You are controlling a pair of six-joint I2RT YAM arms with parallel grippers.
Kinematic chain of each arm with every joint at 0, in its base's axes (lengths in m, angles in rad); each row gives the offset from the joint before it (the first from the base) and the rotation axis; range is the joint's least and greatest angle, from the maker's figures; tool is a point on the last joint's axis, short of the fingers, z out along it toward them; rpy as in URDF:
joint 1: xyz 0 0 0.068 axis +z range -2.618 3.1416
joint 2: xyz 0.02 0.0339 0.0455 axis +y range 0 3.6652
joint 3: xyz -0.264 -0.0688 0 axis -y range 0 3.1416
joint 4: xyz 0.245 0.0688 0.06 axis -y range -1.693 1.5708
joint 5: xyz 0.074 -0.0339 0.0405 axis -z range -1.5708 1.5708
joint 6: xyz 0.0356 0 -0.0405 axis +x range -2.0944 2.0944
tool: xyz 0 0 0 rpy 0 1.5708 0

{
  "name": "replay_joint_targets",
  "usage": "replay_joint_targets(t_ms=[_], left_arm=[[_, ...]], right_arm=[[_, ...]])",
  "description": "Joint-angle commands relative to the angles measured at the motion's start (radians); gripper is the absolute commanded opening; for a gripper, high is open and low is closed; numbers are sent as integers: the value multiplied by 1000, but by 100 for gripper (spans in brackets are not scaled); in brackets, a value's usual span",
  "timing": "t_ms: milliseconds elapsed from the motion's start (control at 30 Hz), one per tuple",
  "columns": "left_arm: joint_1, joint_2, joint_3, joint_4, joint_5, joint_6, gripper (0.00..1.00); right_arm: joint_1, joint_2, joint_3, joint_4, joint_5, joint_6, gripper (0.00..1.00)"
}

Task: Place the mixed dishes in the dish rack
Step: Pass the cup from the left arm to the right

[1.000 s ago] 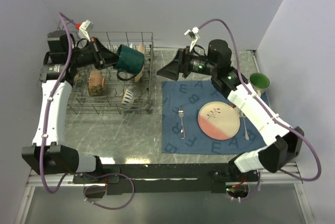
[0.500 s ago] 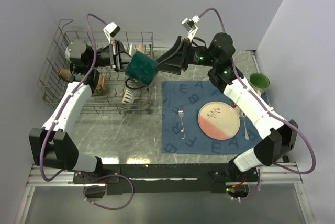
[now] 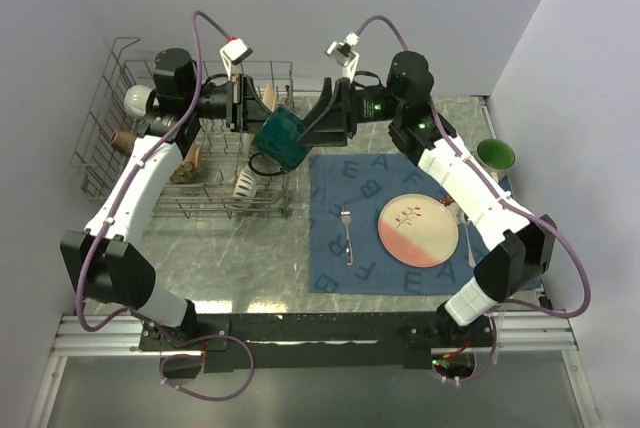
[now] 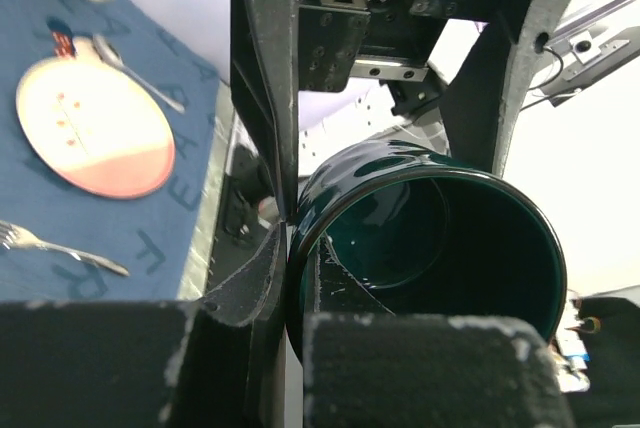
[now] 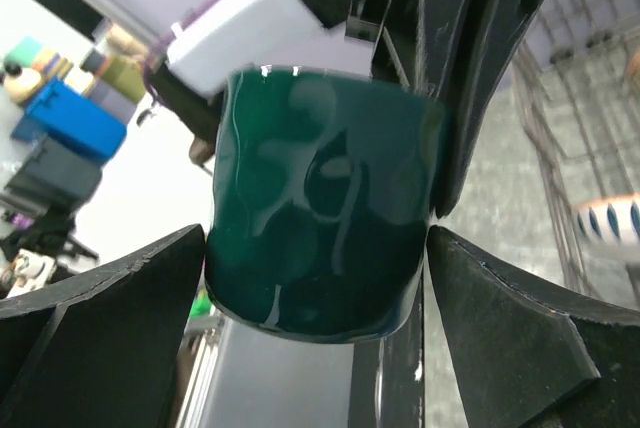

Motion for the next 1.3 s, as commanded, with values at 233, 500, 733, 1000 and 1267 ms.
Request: replay_joint_targets(t_ms=[233, 500, 733, 1000, 1267], left_arm=[[-101, 133, 138, -517, -106, 411, 1], [-150, 216, 246, -685, -229, 533, 1], [-191, 280, 284, -760, -290, 569, 1], [-195, 313, 316, -777, -354, 569, 1], [-193, 328, 362, -725, -489, 497, 1]], right_arm=[[17, 30, 11, -61, -146, -45, 100], [37, 63, -122, 504, -249, 347, 100], [75, 94, -132, 556, -273, 410, 99], [80, 89, -132, 507, -230, 381, 42], [66, 63, -23, -20, -120, -22, 32]])
